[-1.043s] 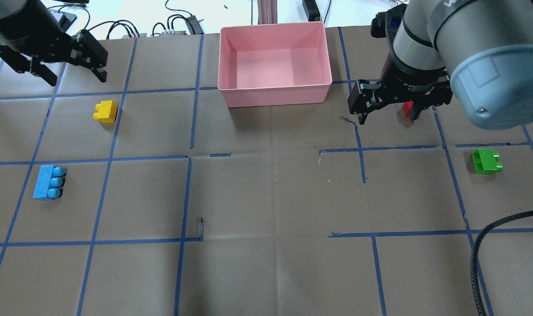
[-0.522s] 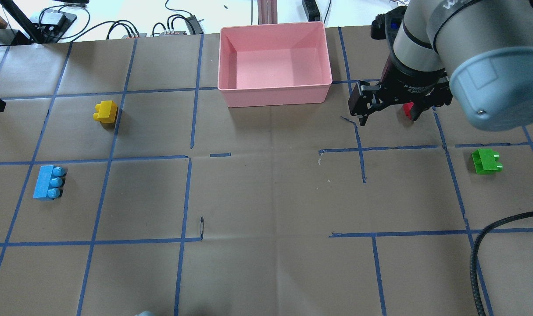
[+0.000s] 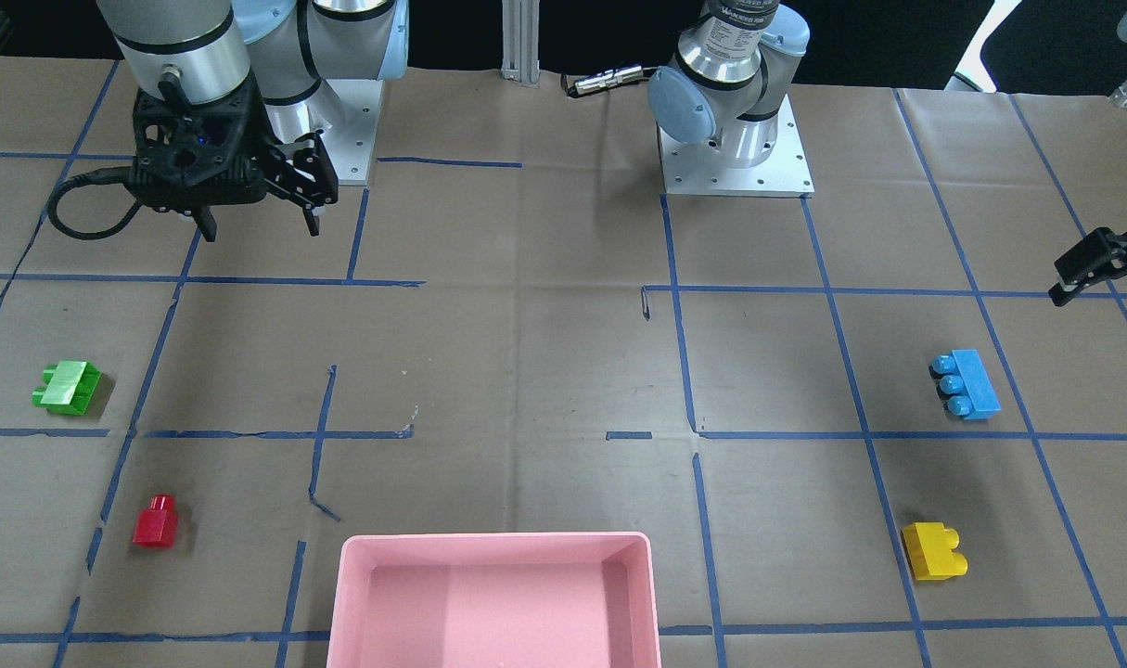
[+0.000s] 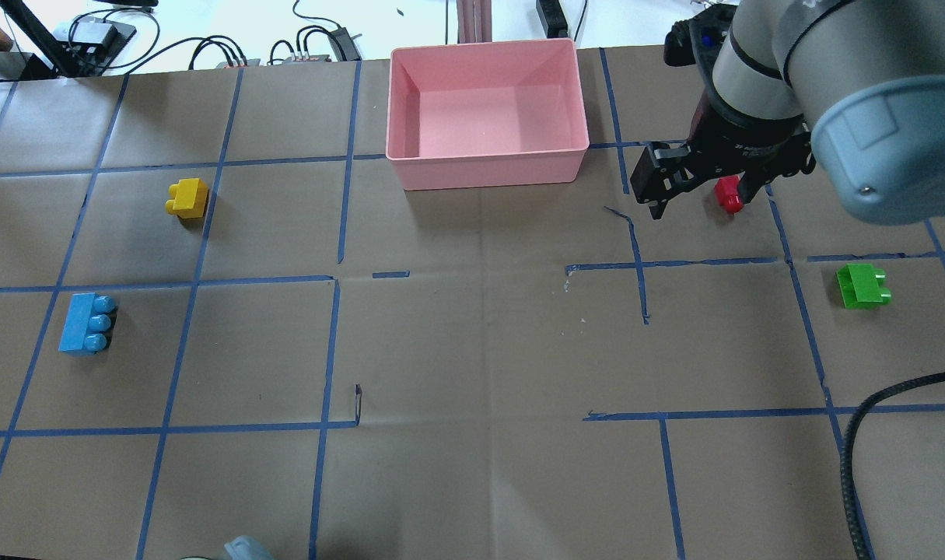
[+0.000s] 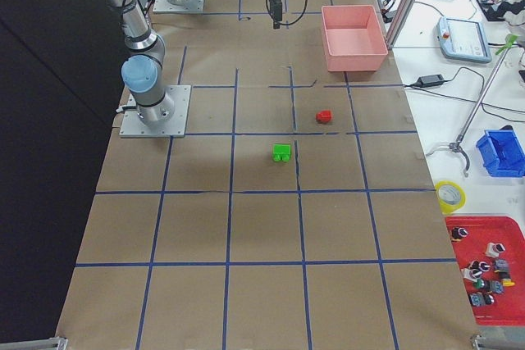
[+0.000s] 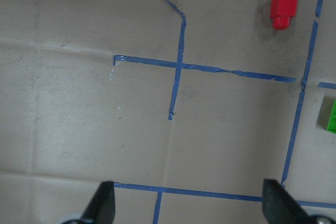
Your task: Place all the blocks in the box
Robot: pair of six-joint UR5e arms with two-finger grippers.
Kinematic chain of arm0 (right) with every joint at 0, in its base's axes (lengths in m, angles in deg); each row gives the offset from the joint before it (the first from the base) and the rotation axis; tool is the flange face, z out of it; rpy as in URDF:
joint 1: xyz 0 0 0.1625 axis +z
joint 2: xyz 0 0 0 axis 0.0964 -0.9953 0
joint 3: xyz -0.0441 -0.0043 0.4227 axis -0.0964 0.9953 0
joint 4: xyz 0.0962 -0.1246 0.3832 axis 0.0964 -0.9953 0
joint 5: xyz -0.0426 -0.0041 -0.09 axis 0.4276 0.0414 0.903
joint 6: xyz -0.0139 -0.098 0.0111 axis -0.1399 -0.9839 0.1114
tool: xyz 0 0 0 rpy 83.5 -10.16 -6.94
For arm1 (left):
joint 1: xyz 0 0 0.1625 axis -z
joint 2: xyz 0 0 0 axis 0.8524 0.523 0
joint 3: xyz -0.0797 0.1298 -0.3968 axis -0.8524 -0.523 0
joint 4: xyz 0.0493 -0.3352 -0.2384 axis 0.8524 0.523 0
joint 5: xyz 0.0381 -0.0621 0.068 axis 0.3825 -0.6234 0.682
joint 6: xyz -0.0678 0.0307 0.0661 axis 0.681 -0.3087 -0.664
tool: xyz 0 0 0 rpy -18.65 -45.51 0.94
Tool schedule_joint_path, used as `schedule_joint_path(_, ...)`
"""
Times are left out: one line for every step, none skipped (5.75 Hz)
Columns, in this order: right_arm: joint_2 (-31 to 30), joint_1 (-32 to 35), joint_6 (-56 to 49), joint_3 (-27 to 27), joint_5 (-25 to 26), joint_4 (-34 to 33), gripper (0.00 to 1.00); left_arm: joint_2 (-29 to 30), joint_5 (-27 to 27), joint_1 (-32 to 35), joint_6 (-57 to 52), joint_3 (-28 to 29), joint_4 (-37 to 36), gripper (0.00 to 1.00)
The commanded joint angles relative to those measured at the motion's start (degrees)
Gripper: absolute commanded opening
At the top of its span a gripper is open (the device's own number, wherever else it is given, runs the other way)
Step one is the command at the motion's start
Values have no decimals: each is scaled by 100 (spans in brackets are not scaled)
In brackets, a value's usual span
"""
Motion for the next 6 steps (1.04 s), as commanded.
schedule_joint_path(-21,-805,-879,-20,-26,45,100,622,3,-11,170,-215,-551,100)
schedule_joint_path(-21,-1314,-1546,-20,-53,-7,100,957,-32,-3,433,-223,-771,100)
schedule_joint_path(40,-1885,-2066,-20,-79,-68,100,1178,-50,6,444,-302,-886,100)
schedule_joint_path(284,-2221,-2437,-20,-62,-695,100,1328,-50,6,453,-625,-1357,99)
schedule_joint_path(747,-2520,-2658,-20,-53,-893,100,1486,-50,6,531,-1072,-2389,99)
schedule_joint_path(1178,-2793,-2852,-20,-70,-938,99,1583,-50,15,593,-1459,-3191,99)
